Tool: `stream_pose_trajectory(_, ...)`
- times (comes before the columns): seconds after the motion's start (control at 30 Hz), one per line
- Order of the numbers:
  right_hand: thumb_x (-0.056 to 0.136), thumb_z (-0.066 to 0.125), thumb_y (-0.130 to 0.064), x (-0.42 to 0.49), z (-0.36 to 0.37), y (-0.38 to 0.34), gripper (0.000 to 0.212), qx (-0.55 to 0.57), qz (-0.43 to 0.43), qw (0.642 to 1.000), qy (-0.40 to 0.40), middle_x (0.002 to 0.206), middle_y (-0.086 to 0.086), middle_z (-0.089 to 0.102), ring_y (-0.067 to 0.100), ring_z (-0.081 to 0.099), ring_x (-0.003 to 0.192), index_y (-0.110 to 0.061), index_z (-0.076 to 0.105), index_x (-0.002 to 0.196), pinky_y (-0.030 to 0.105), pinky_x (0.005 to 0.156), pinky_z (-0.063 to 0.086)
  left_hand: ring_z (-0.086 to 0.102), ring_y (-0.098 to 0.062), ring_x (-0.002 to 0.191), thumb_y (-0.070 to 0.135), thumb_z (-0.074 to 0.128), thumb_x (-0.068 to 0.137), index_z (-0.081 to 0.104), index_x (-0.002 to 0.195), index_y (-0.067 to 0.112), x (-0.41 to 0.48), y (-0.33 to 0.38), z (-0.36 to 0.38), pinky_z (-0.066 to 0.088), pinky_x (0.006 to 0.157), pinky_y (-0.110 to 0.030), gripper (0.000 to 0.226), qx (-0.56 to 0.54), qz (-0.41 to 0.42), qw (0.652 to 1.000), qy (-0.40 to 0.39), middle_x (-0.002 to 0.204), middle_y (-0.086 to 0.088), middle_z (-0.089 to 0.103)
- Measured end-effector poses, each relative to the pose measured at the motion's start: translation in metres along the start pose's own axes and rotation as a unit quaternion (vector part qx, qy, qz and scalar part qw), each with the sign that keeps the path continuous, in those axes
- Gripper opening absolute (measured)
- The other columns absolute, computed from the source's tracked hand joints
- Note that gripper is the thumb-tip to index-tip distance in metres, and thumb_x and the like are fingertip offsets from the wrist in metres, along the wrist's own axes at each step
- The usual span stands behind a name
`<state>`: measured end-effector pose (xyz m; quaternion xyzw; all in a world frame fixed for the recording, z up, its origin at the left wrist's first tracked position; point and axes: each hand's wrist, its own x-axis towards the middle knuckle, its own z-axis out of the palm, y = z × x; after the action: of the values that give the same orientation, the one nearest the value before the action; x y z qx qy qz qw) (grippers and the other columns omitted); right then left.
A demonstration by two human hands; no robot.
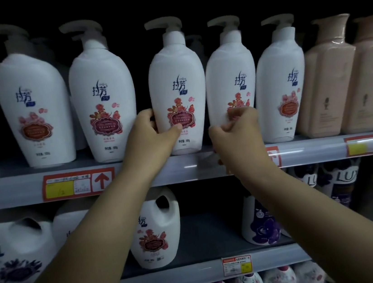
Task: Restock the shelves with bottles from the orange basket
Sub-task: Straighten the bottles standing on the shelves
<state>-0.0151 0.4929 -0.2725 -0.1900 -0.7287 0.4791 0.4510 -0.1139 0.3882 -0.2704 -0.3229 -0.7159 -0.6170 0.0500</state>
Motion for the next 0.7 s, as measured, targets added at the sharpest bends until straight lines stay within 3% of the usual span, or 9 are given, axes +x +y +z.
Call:
stream_pose_trajectory(0.1,0.086,0.055,-0.009,0.01,-0.014,0.008,0.031,0.011,0.029,0.998,0.05,0.088,0.003,0.054,0.012,0.052,0.07,-0.012,0.036,0.11,0.022,0.059,0.044,0.061,-0.015,0.106,0.026,0.076,0.076,0.046,0.127,0.016,0.002,-0.001,0.009,0.048,0.092,-0.03,0.06,0.038,0.016,0.999,0.016,0.122,0.002,0.061)
stream_pose_trajectory(0.17,0.086,0.056,-0.013,0.016,-0.022,0.013,0.022,-0.009,0.054,0.997,0.049,0.085,0.003,0.056,0.01,0.05,0.063,-0.007,0.047,0.105,0.017,0.048,0.036,0.057,-0.017,0.11,0.027,0.079,0.072,0.041,0.129,0.015,0.003,-0.001,0.014,0.044,0.091,-0.028,0.07,0.064,0.026,0.997,0.026,0.126,0.001,0.056)
stream_pose_trajectory(0.23,0.086,0.057,-0.017,0.019,-0.028,0.014,0.008,-0.042,0.073,0.996,0.024,0.072,0.0,0.056,0.012,0.049,0.059,-0.01,0.056,0.088,0.019,0.045,0.033,0.055,-0.019,0.111,0.025,0.08,0.071,0.038,0.13,0.014,0.004,-0.002,0.017,0.039,0.087,-0.024,0.073,0.084,0.033,0.995,0.035,0.128,-0.002,0.053)
stream_pose_trajectory(0.33,0.085,0.062,-0.023,0.019,-0.033,0.016,0.014,-0.067,0.093,0.993,-0.009,0.062,-0.002,0.053,0.013,0.049,0.055,-0.015,0.056,0.074,0.022,0.046,0.034,0.055,-0.021,0.111,0.024,0.08,0.072,0.037,0.131,0.013,0.005,-0.004,0.018,0.037,0.086,-0.023,0.073,0.088,0.036,0.995,0.042,0.128,-0.004,0.053)
stream_pose_trajectory(0.7,0.087,0.062,-0.025,0.02,-0.031,0.018,0.02,-0.109,0.101,0.989,-0.005,0.067,0.0,0.054,0.014,0.05,0.057,-0.006,0.063,0.092,0.021,0.044,0.033,0.054,-0.02,0.114,0.022,0.079,0.074,0.036,0.133,0.012,0.008,-0.007,0.018,0.039,0.091,-0.025,0.073,0.076,0.046,0.996,0.03,0.13,-0.004,0.052)
